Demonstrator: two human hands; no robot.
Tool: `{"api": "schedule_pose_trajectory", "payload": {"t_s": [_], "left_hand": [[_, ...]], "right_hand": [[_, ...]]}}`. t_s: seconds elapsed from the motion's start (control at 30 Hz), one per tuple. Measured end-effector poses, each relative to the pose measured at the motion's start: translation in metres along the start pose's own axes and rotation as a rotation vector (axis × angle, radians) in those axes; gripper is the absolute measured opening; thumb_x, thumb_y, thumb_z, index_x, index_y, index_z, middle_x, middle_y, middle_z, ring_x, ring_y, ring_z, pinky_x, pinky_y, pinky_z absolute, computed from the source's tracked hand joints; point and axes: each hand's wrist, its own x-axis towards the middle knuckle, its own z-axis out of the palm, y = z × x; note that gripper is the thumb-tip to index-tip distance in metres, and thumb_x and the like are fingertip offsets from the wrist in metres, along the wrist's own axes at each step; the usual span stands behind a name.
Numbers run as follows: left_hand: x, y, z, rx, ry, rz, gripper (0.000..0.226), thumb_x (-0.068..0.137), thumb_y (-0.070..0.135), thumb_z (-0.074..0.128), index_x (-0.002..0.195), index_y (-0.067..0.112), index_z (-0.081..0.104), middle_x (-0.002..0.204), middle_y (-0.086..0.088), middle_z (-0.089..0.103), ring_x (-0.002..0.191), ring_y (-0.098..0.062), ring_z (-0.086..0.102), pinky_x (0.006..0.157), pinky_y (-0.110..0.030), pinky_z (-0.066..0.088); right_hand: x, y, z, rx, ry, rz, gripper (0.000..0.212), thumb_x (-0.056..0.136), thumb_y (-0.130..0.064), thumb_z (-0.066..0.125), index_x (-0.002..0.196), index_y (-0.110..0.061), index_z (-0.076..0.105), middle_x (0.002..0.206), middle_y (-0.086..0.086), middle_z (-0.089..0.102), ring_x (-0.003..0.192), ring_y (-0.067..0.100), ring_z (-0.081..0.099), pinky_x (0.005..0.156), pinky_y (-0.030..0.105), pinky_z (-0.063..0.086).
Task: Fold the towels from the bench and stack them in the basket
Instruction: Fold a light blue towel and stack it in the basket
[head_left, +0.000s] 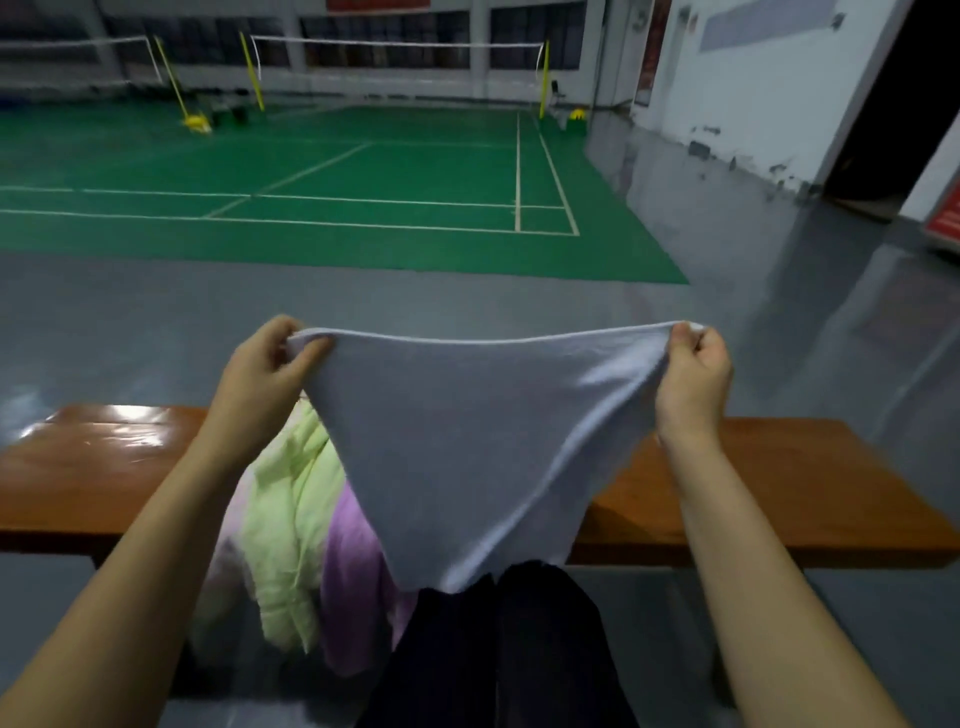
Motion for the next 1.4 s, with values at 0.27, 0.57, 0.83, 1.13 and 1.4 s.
{"api": "schedule_pose_trajectory", "payload": {"t_s": [0.27, 0.57, 0.83, 1.13, 1.4], "left_hand": [[-0.001, 0.030, -0.007, -0.212, 0.089, -0.031, 0.011, 0.093, 0.017, 0.059, 0.083, 0.011, 0.060, 0.075, -0.003, 0.057, 0.065, -0.003, 0.049, 0.062, -0.021, 0.041], [0.030, -0.007, 0.037, -0.212, 0.124, -0.175, 0.023, 0.096, 0.013, 0.052, 0.080, -0.002, 0.055, 0.072, -0.008, 0.044, 0.069, -0.016, 0.036, 0.062, -0.032, 0.028], [0.063, 0.048, 0.032, -0.314, 0.294, 0.015, 0.025, 0.095, 0.015, 0.051, 0.072, 0.022, 0.049, 0.066, 0.006, 0.041, 0.060, 0.000, 0.031, 0.055, -0.020, 0.029], [-0.077, -0.061, 0.088, -0.119, 0.042, -0.257, 0.021, 0.094, 0.006, 0.052, 0.076, -0.003, 0.052, 0.068, -0.007, 0.050, 0.059, -0.001, 0.039, 0.058, -0.019, 0.033], [-0.127, -0.105, 0.107, -0.215, -0.001, -0.493, 0.005, 0.089, 0.011, 0.062, 0.085, 0.009, 0.060, 0.068, 0.001, 0.058, 0.058, -0.004, 0.048, 0.054, -0.023, 0.041]], "right_hand": [[0.014, -0.030, -0.015, 0.023, -0.015, -0.011, 0.038, 0.098, -0.021, 0.047, 0.063, -0.021, 0.034, 0.060, -0.005, 0.030, 0.056, 0.006, 0.025, 0.050, 0.024, 0.026], [0.042, 0.006, 0.014, 0.047, -0.128, 0.234, 0.034, 0.100, -0.022, 0.046, 0.067, -0.019, 0.041, 0.066, -0.002, 0.039, 0.064, 0.009, 0.034, 0.057, 0.025, 0.033], [0.074, -0.035, 0.018, 0.172, -0.031, 0.143, 0.029, 0.102, -0.025, 0.040, 0.075, -0.018, 0.043, 0.066, -0.005, 0.033, 0.058, 0.005, 0.029, 0.050, 0.020, 0.027], [-0.023, 0.119, -0.037, -0.025, -0.036, 0.395, 0.029, 0.101, -0.016, 0.043, 0.072, -0.020, 0.045, 0.071, -0.007, 0.042, 0.065, 0.004, 0.038, 0.058, 0.016, 0.035], [-0.066, 0.182, -0.052, -0.160, -0.137, 0.524, 0.018, 0.101, -0.024, 0.043, 0.088, -0.015, 0.052, 0.078, -0.002, 0.050, 0.076, 0.016, 0.047, 0.066, 0.028, 0.039]]}}
